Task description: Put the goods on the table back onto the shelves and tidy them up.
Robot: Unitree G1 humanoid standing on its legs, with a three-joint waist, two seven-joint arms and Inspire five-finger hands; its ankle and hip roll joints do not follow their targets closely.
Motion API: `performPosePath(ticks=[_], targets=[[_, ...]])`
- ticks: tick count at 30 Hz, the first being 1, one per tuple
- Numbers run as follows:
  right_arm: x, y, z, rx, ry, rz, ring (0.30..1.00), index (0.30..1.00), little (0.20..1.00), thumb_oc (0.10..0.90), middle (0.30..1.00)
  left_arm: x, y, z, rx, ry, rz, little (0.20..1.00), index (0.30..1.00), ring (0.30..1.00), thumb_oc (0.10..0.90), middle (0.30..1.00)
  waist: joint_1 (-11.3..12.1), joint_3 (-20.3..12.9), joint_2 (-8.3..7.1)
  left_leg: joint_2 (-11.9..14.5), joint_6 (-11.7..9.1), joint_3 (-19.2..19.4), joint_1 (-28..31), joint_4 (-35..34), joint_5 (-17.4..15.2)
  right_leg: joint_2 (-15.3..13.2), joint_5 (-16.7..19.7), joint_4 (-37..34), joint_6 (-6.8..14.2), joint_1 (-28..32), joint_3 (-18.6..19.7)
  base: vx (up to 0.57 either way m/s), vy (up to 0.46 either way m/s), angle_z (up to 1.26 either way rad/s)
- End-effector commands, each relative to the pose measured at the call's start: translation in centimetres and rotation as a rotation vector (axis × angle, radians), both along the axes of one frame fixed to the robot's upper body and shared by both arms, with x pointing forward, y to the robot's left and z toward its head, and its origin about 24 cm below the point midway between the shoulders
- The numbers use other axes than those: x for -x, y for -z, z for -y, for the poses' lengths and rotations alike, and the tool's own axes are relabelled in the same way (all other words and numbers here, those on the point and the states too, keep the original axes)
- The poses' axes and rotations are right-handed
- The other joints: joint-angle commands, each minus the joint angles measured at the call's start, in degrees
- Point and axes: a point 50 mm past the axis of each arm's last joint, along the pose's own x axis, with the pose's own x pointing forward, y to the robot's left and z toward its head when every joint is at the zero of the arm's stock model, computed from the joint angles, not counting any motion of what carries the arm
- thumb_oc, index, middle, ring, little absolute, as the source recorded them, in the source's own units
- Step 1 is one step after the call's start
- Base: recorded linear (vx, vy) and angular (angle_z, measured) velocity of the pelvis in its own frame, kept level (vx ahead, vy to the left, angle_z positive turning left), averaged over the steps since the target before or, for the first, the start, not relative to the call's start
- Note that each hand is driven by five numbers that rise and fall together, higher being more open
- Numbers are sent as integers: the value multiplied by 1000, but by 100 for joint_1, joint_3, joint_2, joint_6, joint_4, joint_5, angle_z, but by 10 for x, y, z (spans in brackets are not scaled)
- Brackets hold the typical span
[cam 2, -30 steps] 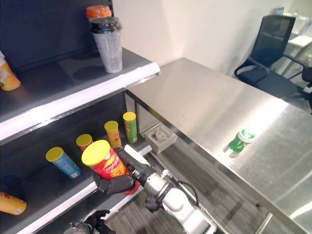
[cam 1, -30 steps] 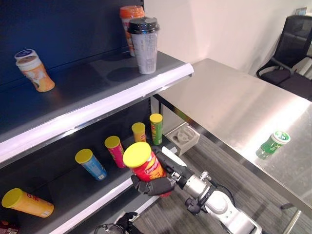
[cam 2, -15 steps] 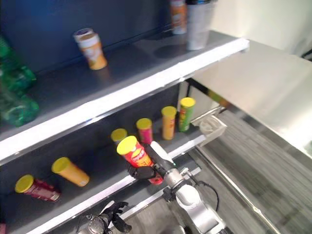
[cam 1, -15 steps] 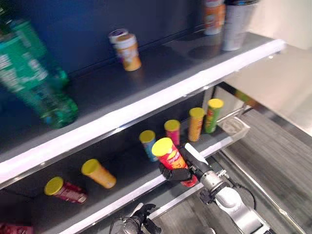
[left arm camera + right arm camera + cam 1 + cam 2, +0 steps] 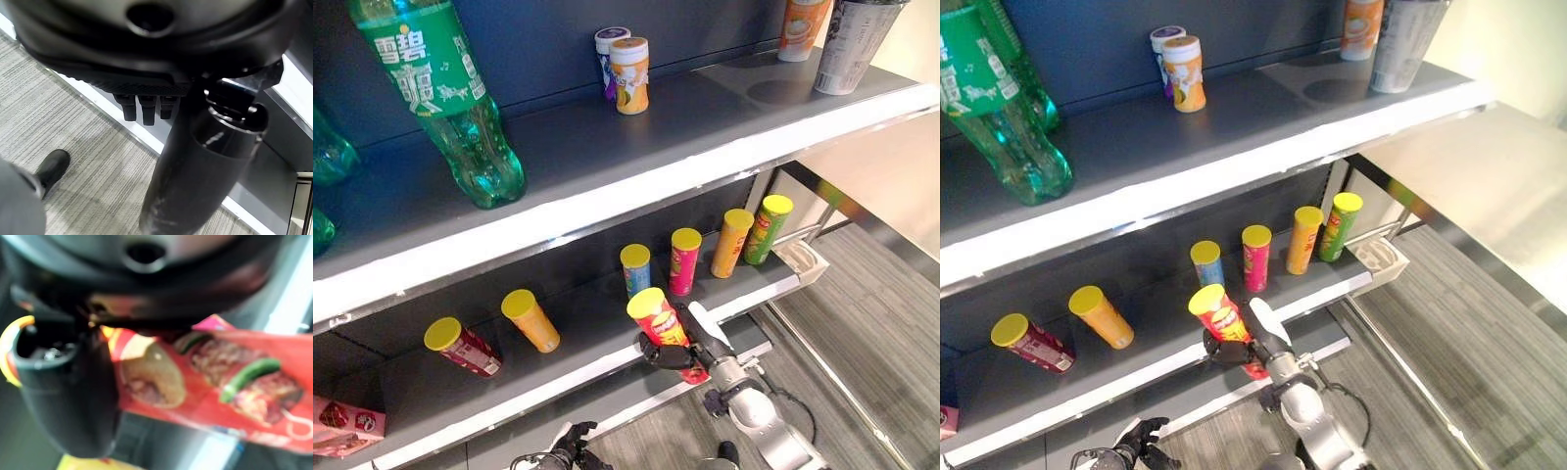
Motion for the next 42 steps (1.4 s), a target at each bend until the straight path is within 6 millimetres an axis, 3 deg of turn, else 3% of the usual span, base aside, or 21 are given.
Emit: performPosePath(ticks=[1, 4, 10, 17, 24, 34, 37, 40, 41, 42], targets=[[-21, -50, -43, -132, -98, 298, 300, 300, 300, 400, 300, -33, -13, 14, 31, 19, 115, 900, 900, 900, 800, 900, -58, -128, -106, 66, 152, -159, 116, 19, -710, -166, 687, -180, -247, 25, 129, 39, 0, 26], [-32, -44, -59, -136, -83, 274, 300, 300, 300, 400, 300, -35, -14, 19, 25, 62, 125, 900, 900, 900, 800, 900, 50, -100, -84, 60, 165, -237, 34, 19, -690, -208, 699, -198, -241, 37, 52, 16, 3, 11], [-60, -58, -80, -137, -14, 346, 300, 300, 300, 400, 300, -39, -17, 21, 13, 116, 150, 900, 900, 900, 800, 900, 282, 79, 0, -64, 217, -373, -139, 19, -664, -374, 825, -256, -204, 30, -135, -27, 26, 14], [-79, -82, -83, -151, 72, 445, 300, 300, 300, 400, 300, -34, -15, 13, -6, 100, 131, 900, 900, 900, 800, 900, 465, 95, 80, -190, 262, -442, -256, 19, -694, -512, 914, -333, -177, 5, -222, 0, 13, 3], [-91, -105, -78, -210, 151, 514, 300, 300, 300, 400, 300, -32, -14, 19, -6, 163, 129, 900, 900, 900, 800, 900, 518, 60, 76, -243, 278, -464, -317, 19, -705, -596, 938, -333, -155, -39, -260, 7, 3, 5], [-66, -102, -60, -289, 116, 498, 300, 300, 300, 400, 300, -29, -12, 20, -8, 171, 108, 900, 900, 900, 800, 900, 345, -203, -89, -174, 252, -403, -149, 19, -758, -540, 881, -333, -148, 108, -263, 11, -5, 0], [-46, -83, -57, -404, 31, 295, 300, 300, 300, 400, 300, -26, -10, 20, 1, 154, 80, 900, 900, 900, 800, 900, 283, -471, -234, -111, 213, -325, -38, 19, -723, -379, 789, -333, -172, 162, -154, 53, -19, -5], [-46, -83, -57, -405, 31, 294, 300, 300, 300, 400, 300, -26, -10, 20, 1, 154, 80, 900, 900, 900, 800, 900, 285, -471, -235, -111, 213, -322, -36, 19, -724, -378, 788, -333, -172, 162, -150, 30, -15, -27], [-28, -91, -53, -615, -37, 233, 300, 300, 300, 400, 300, -23, -8, 10, -22, 157, 51, 900, 900, 900, 800, 900, 278, -605, -329, -94, 179, -291, 44, 19, -707, -292, 710, -333, -164, 223, -93, 75, -42, -12], [-23, -86, -51, -653, -36, 197, 300, 300, 300, 400, 300, -22, -7, 11, -15, 163, 50, 900, 900, 900, 800, 900, 276, -654, -332, -98, 176, -294, 54, 19, -716, -296, 702, -333, -158, 238, -104, 83, -43, 6]])
